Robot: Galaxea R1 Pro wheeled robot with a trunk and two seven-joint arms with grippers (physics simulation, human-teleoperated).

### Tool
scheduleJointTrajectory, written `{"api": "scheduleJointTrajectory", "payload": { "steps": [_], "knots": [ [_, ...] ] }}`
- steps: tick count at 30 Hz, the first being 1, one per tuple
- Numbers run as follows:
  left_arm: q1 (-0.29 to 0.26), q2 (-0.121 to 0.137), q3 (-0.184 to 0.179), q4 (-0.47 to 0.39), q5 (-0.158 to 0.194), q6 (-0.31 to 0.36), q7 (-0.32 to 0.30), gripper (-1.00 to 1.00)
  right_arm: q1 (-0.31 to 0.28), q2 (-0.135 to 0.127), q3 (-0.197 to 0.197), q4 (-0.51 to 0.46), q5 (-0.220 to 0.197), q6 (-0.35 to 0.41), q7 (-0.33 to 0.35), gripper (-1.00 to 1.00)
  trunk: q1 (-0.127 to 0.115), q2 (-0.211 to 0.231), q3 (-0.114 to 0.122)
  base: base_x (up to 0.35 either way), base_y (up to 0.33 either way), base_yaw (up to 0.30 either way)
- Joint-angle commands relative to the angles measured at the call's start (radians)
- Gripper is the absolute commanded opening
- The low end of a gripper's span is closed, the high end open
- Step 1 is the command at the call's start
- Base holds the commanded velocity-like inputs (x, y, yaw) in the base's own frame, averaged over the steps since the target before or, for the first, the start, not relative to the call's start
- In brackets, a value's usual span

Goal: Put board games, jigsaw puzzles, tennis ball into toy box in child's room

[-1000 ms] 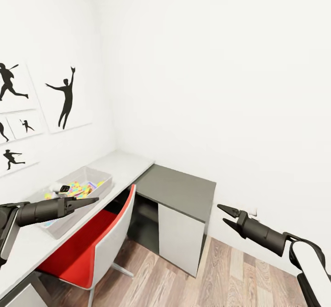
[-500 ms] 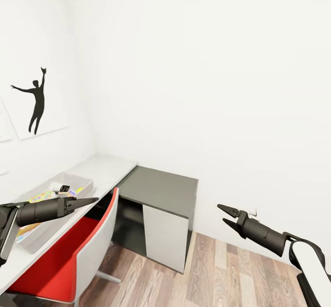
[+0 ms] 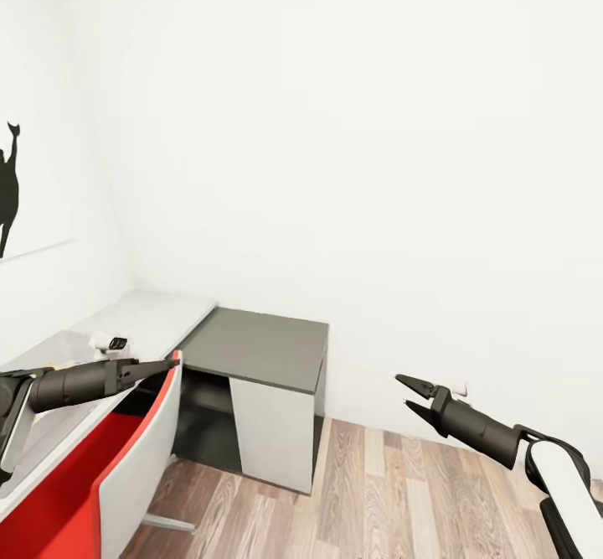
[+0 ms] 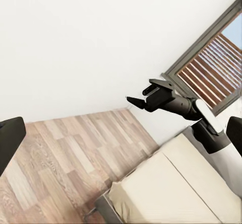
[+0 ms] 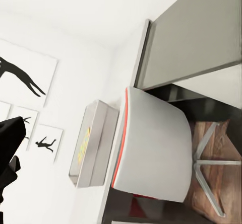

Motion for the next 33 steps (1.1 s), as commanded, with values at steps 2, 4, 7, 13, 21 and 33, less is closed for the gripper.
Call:
{"api": "scheduleJointTrajectory", "payload": {
  "steps": [2,4,7,13,21,33],
  "knots": [
    [0.000,0.000,0.000,0.000,-0.001,0.011,-0.004,1.00,-0.001,0.001,-0.001,0.003,0.010,0.004,0.010,1.00,0.000,-0.001,0.001,-0.098,0.000,-0.275],
    [0.000,0.000,0.000,0.001,-0.001,0.011,-0.004,1.00,-0.001,0.001,-0.001,0.010,0.010,0.004,0.010,1.00,0.000,-0.001,0.002,-0.102,0.000,-0.275],
    [0.000,0.000,0.000,0.000,-0.001,0.011,-0.004,1.00,-0.001,0.001,-0.001,0.016,0.010,0.004,0.009,1.00,0.000,-0.001,0.003,-0.066,0.000,-0.275],
    [0.000,0.000,0.000,0.001,-0.001,0.011,-0.004,1.00,-0.002,0.000,-0.001,0.035,0.011,-0.015,0.010,1.00,0.000,-0.001,0.007,-0.012,0.000,-0.275],
    [0.000,0.000,0.000,0.001,-0.001,0.011,-0.004,1.00,-0.002,0.001,0.000,0.065,0.011,-0.031,0.010,1.00,0.000,-0.001,0.011,-0.001,0.000,-0.266],
    [0.000,-0.009,-0.011,0.013,-0.027,0.012,0.033,1.00,-0.029,0.024,0.048,0.109,0.343,-0.183,-0.012,1.00,0.000,-0.001,0.011,0.000,0.000,-0.039]
  ]
}}
